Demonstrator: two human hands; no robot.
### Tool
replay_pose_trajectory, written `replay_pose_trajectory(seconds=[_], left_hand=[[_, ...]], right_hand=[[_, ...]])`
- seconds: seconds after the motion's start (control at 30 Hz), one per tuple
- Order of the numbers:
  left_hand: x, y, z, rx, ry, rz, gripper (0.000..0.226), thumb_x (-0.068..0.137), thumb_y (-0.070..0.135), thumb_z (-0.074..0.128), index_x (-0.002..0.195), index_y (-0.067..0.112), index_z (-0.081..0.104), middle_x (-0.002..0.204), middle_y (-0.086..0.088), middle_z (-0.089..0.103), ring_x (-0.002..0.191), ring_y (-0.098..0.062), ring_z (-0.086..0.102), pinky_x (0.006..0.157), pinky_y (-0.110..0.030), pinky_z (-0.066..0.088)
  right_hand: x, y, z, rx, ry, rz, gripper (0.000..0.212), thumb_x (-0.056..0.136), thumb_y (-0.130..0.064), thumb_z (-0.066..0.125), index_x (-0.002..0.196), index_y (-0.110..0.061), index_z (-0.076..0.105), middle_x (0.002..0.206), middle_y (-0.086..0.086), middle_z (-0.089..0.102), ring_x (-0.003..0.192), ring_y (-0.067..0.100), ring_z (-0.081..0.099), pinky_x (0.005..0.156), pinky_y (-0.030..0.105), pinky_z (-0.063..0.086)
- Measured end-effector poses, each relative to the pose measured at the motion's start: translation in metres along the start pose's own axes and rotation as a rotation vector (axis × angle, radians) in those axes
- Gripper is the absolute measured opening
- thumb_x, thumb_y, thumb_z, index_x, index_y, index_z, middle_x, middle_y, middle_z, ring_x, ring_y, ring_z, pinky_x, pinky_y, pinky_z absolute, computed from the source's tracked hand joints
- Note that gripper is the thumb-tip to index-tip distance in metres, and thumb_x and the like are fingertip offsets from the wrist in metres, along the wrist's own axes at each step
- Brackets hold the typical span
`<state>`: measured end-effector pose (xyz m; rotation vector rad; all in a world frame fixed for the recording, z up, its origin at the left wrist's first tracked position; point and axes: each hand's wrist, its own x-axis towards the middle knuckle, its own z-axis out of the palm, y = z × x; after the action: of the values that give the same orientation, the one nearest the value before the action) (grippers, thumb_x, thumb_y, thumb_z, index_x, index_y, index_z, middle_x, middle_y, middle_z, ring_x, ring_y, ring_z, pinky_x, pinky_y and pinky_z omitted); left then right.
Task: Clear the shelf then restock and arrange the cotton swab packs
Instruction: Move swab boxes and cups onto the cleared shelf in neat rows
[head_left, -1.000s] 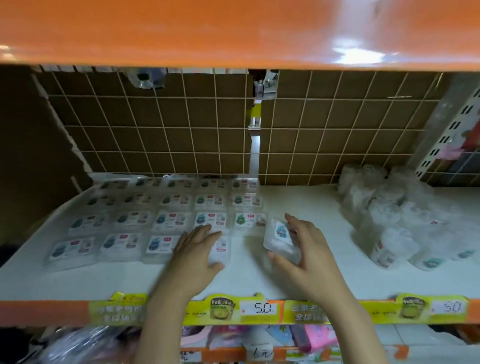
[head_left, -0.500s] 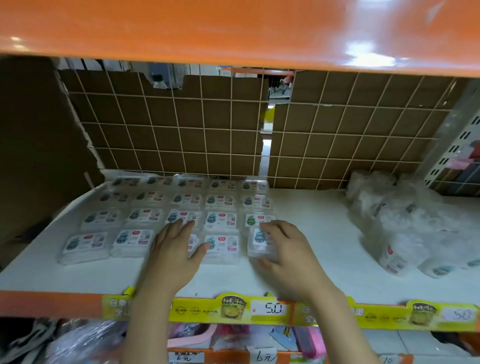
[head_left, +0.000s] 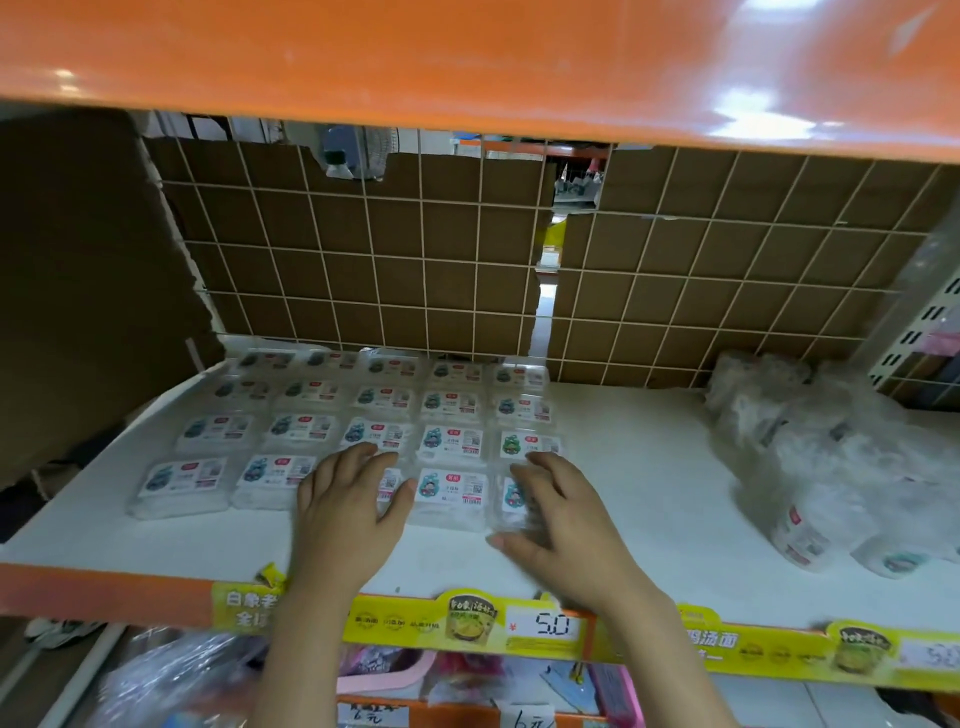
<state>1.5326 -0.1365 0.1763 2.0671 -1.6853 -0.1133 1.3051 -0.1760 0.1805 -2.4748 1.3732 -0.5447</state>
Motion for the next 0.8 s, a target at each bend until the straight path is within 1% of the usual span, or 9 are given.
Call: replay_pose_trajectory(seconds=[0.1,0.23,0.33,0.47,0.57,0.67,0.7,0.77,0.8], left_hand=[[0.000,0.001,-0.001,0.015,0.001,-0.003,0.062,0.081,0.058,0.029,0.113,0.019,0.066,0.124,-0.001,0.059,0.119,-0.027,0.046,0.096,-0.046,0.033],[0.001,0.004,-0.005,0.027,-0.021,-0.006,0.065,0.081,0.059,0.029,0.118,0.018,0.063,0.129,-0.003,0.056,0.123,-0.028,0.044,0.099,-0.046,0.032],[0.003,0.011,-0.012,0.035,-0.064,-0.026,0.053,0.089,0.049,0.045,0.129,0.016,0.055,0.136,-0.006,0.052,0.128,-0.030,0.040,0.103,-0.044,0.030],[0.009,0.029,-0.014,0.027,-0.050,-0.029,0.047,0.091,0.036,0.056,0.133,0.016,0.051,0.136,-0.007,0.051,0.128,-0.030,0.039,0.101,-0.042,0.030],[0.017,0.054,-0.013,-0.006,-0.077,0.005,0.045,0.091,0.037,0.054,0.132,0.018,0.051,0.135,-0.006,0.052,0.126,-0.028,0.042,0.101,-0.040,0.033],[0.023,0.089,-0.009,-0.063,-0.082,0.070,0.043,0.091,0.037,0.054,0.128,0.016,0.055,0.128,-0.008,0.058,0.118,-0.029,0.050,0.098,-0.041,0.041],[0.023,0.103,-0.006,-0.065,-0.087,0.093,0.042,0.091,0.037,0.053,0.127,0.016,0.055,0.127,-0.008,0.058,0.117,-0.029,0.051,0.097,-0.041,0.041],[0.021,0.132,0.000,-0.081,-0.095,0.125,0.041,0.093,0.038,0.050,0.129,0.018,0.054,0.129,-0.006,0.056,0.118,-0.028,0.050,0.097,-0.040,0.041],[0.019,0.149,0.003,-0.095,-0.092,0.140,0.041,0.093,0.039,0.049,0.129,0.020,0.053,0.129,-0.005,0.056,0.118,-0.027,0.050,0.097,-0.040,0.041]], right_hand=[[-0.002,0.001,0.002,0.013,0.017,0.009,0.081,0.077,-0.068,0.045,0.140,-0.018,0.041,0.147,0.004,0.033,0.138,0.021,0.026,0.113,0.042,0.026],[-0.006,0.000,-0.004,0.035,0.047,0.030,0.080,0.077,-0.067,0.046,0.138,-0.016,0.043,0.144,0.004,0.039,0.134,0.021,0.032,0.111,0.044,0.027],[-0.011,0.003,-0.014,0.037,0.082,0.057,0.075,0.078,-0.063,0.043,0.134,-0.014,0.049,0.138,0.004,0.047,0.129,0.023,0.039,0.110,0.046,0.030],[-0.022,0.013,-0.035,-0.005,0.170,0.093,0.064,0.081,-0.055,0.044,0.129,-0.014,0.053,0.129,0.006,0.053,0.124,0.026,0.044,0.107,0.042,0.029],[-0.028,0.023,-0.060,-0.043,0.234,0.113,0.062,0.082,-0.051,0.042,0.129,-0.013,0.053,0.130,0.007,0.054,0.126,0.029,0.044,0.108,0.041,0.024],[-0.034,0.039,-0.090,-0.048,0.315,0.117,0.058,0.081,-0.046,0.044,0.127,-0.011,0.054,0.129,0.007,0.055,0.124,0.029,0.046,0.106,0.044,0.034],[-0.037,0.046,-0.099,-0.048,0.340,0.119,0.057,0.081,-0.044,0.044,0.126,-0.010,0.055,0.127,0.008,0.055,0.122,0.028,0.047,0.104,0.042,0.036],[-0.047,0.065,-0.118,-0.054,0.367,0.140,0.057,0.079,-0.043,0.044,0.124,-0.009,0.056,0.125,0.009,0.056,0.118,0.028,0.048,0.100,0.035,0.035],[-0.053,0.076,-0.128,-0.054,0.367,0.155,0.057,0.079,-0.043,0.043,0.123,-0.009,0.056,0.124,0.009,0.056,0.116,0.028,0.049,0.099,0.033,0.035]])
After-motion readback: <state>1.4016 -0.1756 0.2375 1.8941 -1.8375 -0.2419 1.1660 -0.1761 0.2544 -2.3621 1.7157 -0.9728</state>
